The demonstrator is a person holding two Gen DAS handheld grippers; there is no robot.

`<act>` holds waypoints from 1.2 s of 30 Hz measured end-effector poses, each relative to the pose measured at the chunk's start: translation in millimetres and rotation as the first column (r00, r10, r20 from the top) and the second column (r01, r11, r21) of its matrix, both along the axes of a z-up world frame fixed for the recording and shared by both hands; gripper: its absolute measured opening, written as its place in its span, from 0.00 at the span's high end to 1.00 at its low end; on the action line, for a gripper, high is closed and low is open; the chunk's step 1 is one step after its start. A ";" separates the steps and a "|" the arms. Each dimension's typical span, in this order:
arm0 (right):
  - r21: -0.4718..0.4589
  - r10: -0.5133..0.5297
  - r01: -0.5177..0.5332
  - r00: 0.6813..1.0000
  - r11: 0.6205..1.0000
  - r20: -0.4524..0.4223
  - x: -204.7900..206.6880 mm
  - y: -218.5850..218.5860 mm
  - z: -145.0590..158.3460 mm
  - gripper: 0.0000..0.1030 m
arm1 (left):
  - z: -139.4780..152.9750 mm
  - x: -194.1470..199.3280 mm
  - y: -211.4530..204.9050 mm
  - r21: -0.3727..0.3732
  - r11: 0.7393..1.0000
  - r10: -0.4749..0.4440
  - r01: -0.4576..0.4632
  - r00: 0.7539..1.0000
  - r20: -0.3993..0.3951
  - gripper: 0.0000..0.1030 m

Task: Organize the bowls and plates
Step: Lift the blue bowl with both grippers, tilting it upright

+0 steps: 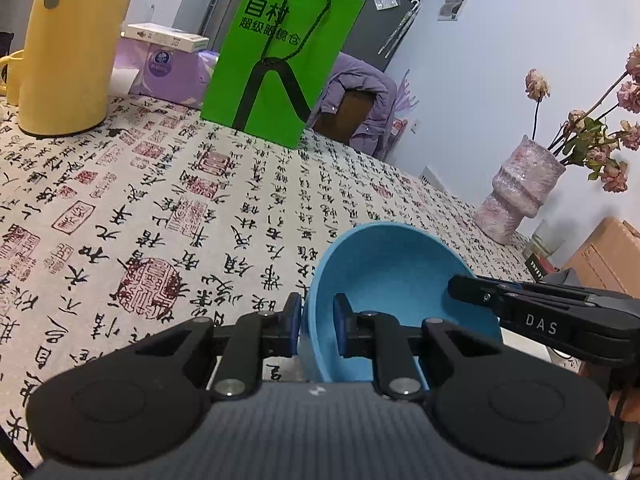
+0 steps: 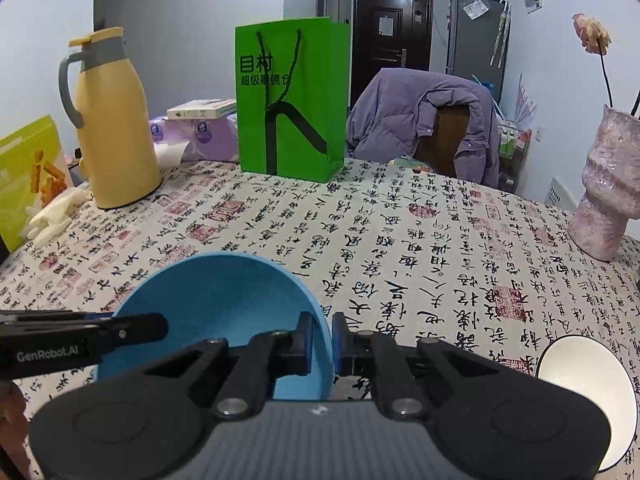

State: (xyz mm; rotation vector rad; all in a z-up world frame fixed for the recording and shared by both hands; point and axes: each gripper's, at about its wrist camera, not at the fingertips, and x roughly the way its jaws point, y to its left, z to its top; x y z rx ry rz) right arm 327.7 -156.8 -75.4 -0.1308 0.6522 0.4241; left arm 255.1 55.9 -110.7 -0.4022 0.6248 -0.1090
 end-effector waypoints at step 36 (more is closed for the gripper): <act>0.085 0.034 -0.042 0.995 0.995 0.094 -55.0 15.7 42.7 0.90 | 46.4 -53.7 22.2 -0.010 0.997 0.076 -0.075 0.994 0.084 0.83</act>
